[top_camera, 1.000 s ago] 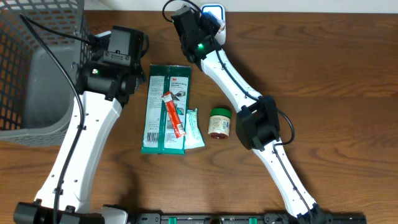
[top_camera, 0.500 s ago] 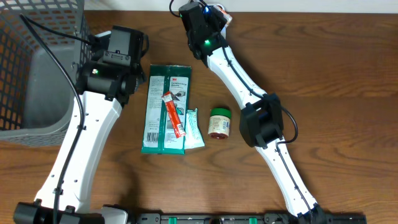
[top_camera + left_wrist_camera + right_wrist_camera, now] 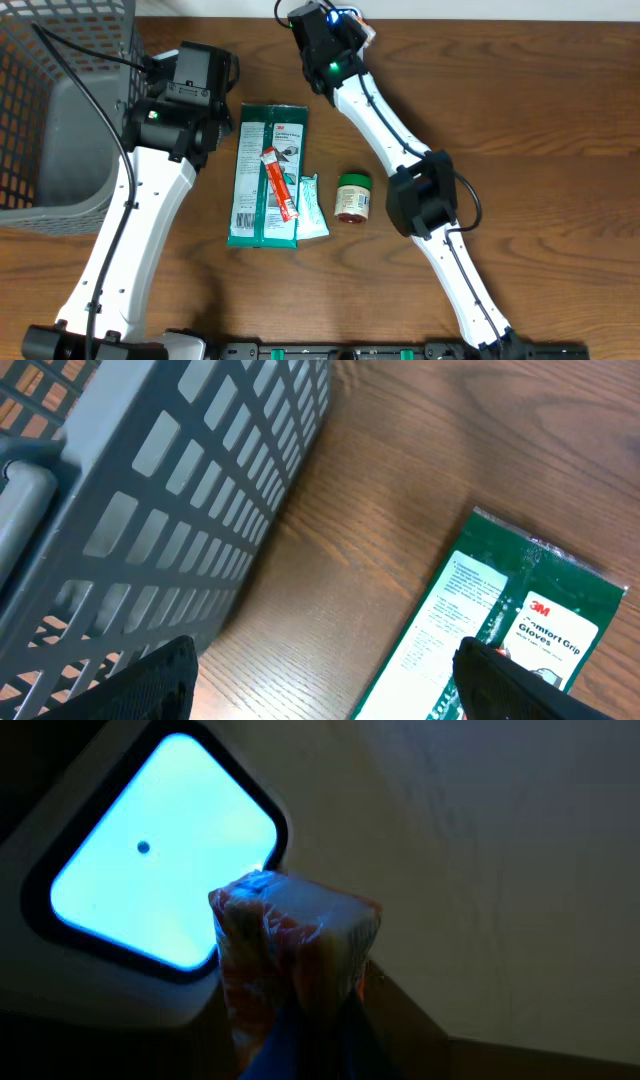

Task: Scan the item barcode
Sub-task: 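Carry the juice carton to the right edge and release it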

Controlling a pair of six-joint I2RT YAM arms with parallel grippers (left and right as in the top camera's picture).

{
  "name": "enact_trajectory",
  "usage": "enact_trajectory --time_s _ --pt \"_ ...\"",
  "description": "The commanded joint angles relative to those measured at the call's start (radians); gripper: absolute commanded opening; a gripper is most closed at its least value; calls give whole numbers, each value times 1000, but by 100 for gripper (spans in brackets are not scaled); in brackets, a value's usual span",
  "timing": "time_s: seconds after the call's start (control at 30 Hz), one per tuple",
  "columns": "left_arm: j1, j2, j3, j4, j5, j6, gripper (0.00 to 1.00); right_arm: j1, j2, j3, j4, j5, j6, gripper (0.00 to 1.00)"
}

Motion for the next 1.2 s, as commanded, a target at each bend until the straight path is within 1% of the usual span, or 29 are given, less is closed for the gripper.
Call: enact_trajectory --time_s 0.0,0.1,0.17,0.2,0.33,0.43,0.5,0.53,0.63,0.7,0.87,1.0,1.17 --pt "2 5 -5 -3 -16 13 82 8 -217 15 -113 -22 203 1" --pt "2 5 -5 -3 -16 13 82 -10 -396 15 -369 -252 400 1" --pt "2 5 -5 -3 -16 13 82 -35 -484 15 -499 -367 493 1" --pt "2 5 -5 -3 -16 13 82 -67 -549 15 -595 -450 541 1" --pt "2 5 -5 -3 -16 13 82 -187 -680 15 -777 -650 583 1" --pt "2 5 -5 -3 -16 13 82 -315 -755 15 -898 -762 592 1" --pt "2 5 -5 -3 -16 13 82 -430 -791 15 -985 -812 598 1" --pt "2 5 -5 -3 -16 13 82 -536 -800 15 -1053 -851 598 1" --pt "2 5 -5 -3 -16 13 82 -690 -801 -41 -1051 -935 609 1" --pt "2 5 -5 -3 -16 13 82 -768 -797 -100 -1051 -961 613 1" --pt "2 5 -5 -3 -16 13 82 -937 -795 -340 -1002 -965 613 1" --pt "2 5 -5 -3 -16 13 82 -1064 -795 -589 -848 -969 660 1" --pt "2 5 -5 -3 -16 13 82 -1171 -795 -878 -614 -969 730 1"
